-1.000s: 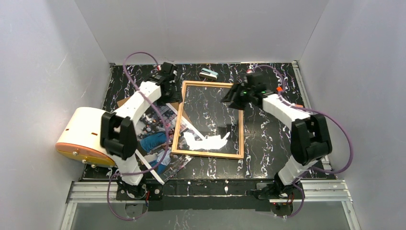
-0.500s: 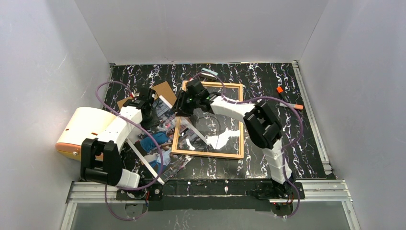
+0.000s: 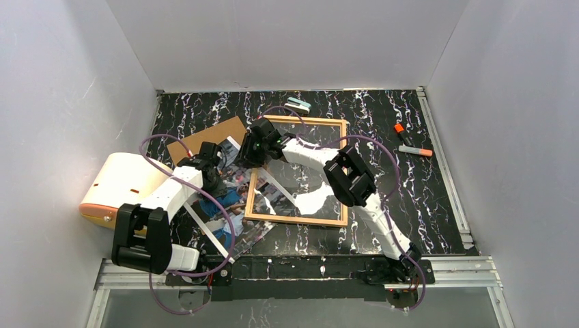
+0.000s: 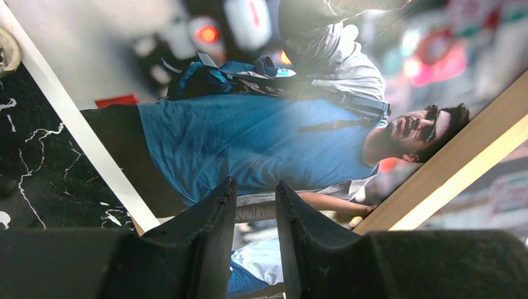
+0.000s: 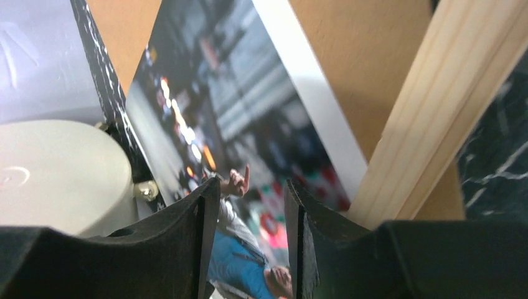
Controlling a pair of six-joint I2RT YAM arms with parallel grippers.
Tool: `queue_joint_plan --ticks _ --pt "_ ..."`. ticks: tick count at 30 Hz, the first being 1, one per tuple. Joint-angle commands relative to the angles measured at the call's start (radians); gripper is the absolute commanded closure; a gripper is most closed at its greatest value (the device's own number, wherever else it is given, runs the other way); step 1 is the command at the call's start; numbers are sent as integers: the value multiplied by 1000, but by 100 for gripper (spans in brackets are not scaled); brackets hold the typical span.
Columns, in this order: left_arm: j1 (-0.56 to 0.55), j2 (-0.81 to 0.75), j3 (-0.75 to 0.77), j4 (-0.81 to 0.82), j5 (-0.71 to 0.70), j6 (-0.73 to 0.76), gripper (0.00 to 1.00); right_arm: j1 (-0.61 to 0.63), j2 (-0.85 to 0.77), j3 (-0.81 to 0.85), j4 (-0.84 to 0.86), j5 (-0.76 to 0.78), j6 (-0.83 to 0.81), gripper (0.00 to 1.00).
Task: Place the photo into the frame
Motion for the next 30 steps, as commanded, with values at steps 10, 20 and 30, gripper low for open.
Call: queue_joint_plan --ticks 10,20,30 --pt "6 65 -19 26 -36 26 75 -71 -35 -21 -205 152 -110 49" --pt "6 129 35 32 -47 49 75 -141 -174 -208 -180 160 -142 48" --pt "10 194 84 23 -69 71 76 -151 -230 -237 -212 183 -193 42"
